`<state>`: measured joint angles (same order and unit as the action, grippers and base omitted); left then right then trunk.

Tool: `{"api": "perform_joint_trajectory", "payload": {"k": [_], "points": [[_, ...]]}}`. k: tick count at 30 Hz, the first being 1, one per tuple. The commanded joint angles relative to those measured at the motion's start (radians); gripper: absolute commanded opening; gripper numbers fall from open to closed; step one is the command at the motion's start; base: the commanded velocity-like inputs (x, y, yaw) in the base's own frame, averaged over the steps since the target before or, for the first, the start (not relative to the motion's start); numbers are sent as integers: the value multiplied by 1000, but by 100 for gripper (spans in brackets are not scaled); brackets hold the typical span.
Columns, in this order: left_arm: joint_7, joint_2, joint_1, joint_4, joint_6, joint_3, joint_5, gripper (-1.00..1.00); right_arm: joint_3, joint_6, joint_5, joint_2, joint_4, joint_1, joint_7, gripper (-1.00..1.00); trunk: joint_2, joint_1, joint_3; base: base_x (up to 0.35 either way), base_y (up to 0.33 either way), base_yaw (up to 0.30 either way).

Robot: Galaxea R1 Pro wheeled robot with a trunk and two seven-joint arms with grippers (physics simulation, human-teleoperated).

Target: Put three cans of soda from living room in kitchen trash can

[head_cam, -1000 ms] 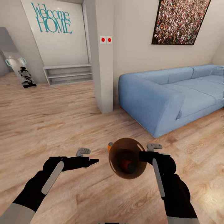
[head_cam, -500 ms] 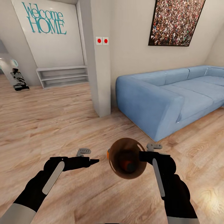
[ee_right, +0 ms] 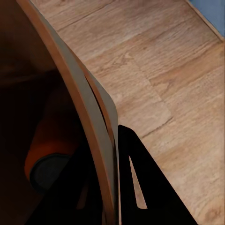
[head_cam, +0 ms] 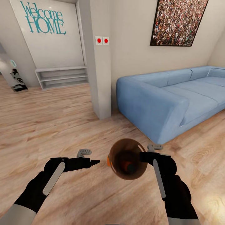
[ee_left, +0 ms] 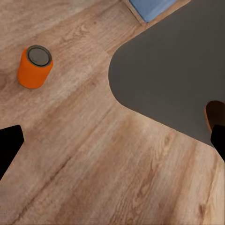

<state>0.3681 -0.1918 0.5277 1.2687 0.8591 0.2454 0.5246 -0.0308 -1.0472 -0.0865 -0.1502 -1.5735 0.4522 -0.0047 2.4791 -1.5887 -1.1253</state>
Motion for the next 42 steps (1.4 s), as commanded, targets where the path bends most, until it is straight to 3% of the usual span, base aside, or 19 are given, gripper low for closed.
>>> {"api": "perform_joint_trajectory", "payload": {"k": [1,17,33,42], "points": [[0,0,0,0,0,0,0,100,0,0,22,0,0,0,3,-100,0,0,0,334,0,0],[1,-1,0,1,0,0,0,100,0,0,22,0,0,0,3,-100,0,0,1,329,0,-14],[4,-7,0,1,1,0,2,100,1,0,22,0,0,0,3,-100,0,0,10,33,0,-208],[5,-8,0,0,1,0,1,100,3,0,22,0,0,0,3,-100,0,0,10,224,94,-32]]}}
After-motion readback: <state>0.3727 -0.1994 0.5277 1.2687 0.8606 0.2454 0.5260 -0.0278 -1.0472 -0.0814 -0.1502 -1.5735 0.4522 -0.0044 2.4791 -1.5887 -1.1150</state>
